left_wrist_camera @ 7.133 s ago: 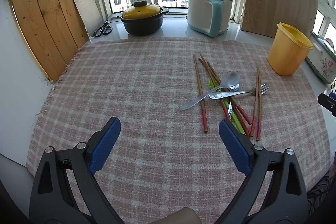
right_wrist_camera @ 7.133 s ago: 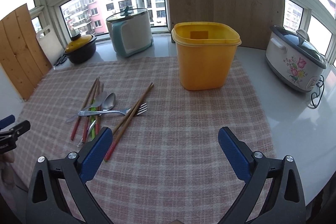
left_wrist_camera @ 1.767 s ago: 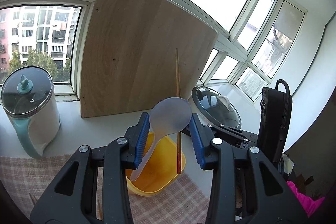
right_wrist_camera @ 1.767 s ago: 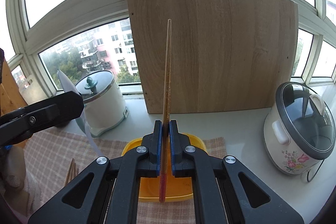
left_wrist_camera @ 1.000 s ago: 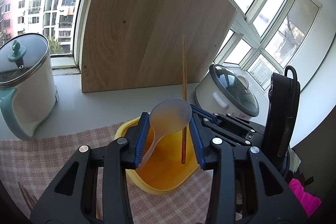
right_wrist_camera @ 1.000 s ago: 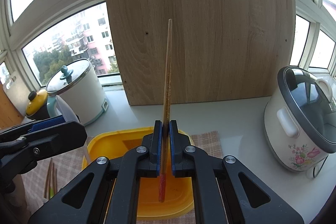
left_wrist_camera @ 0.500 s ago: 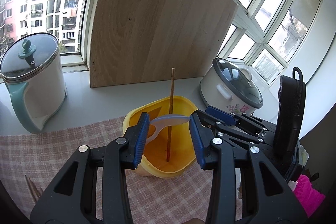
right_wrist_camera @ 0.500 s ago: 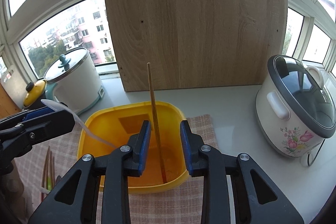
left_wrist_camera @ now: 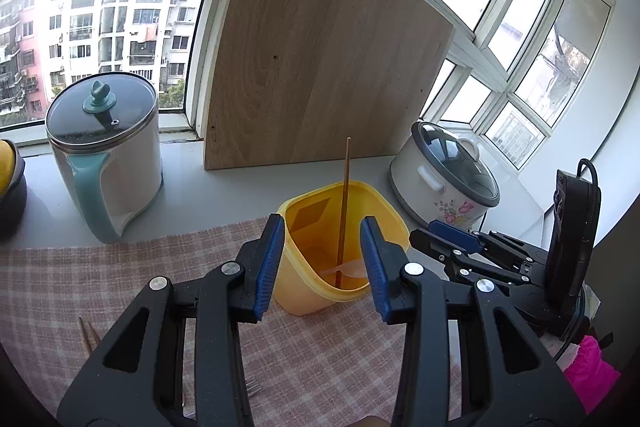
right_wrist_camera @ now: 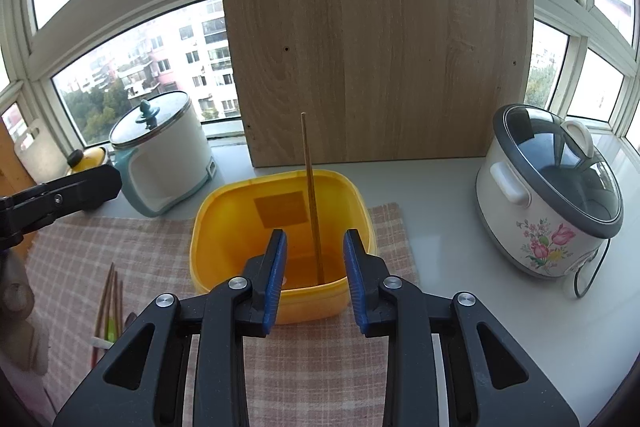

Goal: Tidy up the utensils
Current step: 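Move both open tools back over the utensil pile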

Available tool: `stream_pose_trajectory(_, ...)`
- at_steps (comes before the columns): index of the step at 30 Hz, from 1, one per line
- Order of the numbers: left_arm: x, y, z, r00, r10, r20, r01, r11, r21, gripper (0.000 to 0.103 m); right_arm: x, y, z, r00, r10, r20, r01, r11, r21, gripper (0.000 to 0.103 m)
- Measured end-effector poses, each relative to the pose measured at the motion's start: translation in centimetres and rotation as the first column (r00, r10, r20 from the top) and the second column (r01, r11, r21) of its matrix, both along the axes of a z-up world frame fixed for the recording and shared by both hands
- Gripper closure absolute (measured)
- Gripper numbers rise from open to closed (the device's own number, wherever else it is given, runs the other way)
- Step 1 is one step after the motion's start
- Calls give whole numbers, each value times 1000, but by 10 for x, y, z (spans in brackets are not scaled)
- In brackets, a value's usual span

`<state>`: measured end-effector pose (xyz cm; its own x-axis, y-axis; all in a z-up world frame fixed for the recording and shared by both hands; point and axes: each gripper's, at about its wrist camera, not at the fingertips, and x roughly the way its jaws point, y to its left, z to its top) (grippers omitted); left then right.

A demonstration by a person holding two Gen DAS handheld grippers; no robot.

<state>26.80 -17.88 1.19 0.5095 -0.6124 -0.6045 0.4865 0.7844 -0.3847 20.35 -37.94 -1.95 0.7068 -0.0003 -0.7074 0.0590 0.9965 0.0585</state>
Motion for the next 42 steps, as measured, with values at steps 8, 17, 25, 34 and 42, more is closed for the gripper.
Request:
stream_pose_trajectory(8, -29, 36, 0, 999, 23, 49, -28, 996, 89, 64, -26, 20, 9, 1000, -1, 31, 0, 1000, 24, 52)
stream_pose_trajectory(17, -56, 83, -25, 998, 43, 35, -48, 986, 159, 64, -49, 46, 6, 999, 29, 33, -30, 999, 33, 30)
stream_pose_trajectory(25, -85, 121, -52, 997, 72, 12, -73, 969, 237, 63, -62, 61, -6, 998, 59, -5, -58, 996, 61, 28)
stream_pose_trajectory(34, -108, 167, -87, 988, 140, -72, -117, 959, 259, 63, -75, 80, -21, 992, 129, -4, -129, 991, 47, 22)
stream_pose_trajectory(42, -111, 181, -103, 982, 156, -110, -123, 956, 265, 63, -73, 96, -40, 980, 184, -73, -181, 982, 46, 22)
